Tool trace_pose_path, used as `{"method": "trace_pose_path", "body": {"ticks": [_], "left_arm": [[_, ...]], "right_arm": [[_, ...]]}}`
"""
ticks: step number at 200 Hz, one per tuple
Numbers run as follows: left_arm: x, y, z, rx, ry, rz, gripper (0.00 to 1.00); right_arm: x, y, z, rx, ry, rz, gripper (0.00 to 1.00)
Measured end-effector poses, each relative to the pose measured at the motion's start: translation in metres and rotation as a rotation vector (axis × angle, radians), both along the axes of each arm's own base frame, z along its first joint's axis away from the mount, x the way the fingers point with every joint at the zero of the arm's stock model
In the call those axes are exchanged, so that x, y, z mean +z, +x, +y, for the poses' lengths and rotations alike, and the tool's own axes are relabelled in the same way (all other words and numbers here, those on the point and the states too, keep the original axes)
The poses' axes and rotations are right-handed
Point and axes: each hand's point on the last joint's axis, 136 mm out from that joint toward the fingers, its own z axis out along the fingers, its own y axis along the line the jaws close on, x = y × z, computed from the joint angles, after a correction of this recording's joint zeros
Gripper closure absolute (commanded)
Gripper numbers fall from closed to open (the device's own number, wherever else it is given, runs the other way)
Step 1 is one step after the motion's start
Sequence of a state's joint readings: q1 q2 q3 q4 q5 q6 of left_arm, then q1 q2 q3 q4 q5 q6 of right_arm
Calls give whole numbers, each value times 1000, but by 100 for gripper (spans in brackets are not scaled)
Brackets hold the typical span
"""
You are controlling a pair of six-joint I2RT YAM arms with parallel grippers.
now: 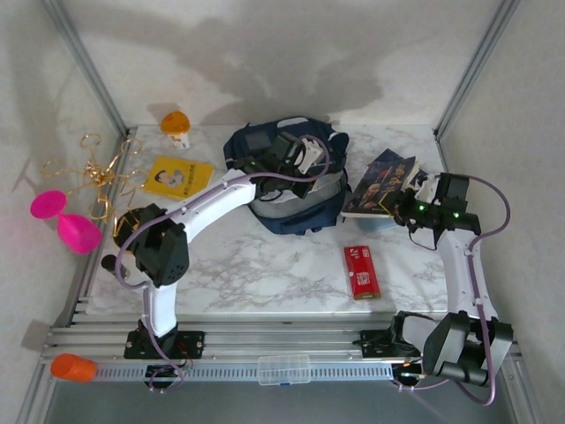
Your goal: Pack books, pencil case, and school supplies into a backpack
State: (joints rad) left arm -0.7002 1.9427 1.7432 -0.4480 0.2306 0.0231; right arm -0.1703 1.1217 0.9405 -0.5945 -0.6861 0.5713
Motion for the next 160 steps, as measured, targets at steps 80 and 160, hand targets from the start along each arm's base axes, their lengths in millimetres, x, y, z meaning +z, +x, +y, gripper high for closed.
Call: {"method": "trace_pose_path", "body": {"ticks": [80,160], "left_arm": [[73,-2,6,139,-8,-262,100],[114,-5,27,240,-69,-372,100]], "right_arm": [[-11,-27,105,302,205,30,100],[-85,58,191,435,178,73,93]]}}
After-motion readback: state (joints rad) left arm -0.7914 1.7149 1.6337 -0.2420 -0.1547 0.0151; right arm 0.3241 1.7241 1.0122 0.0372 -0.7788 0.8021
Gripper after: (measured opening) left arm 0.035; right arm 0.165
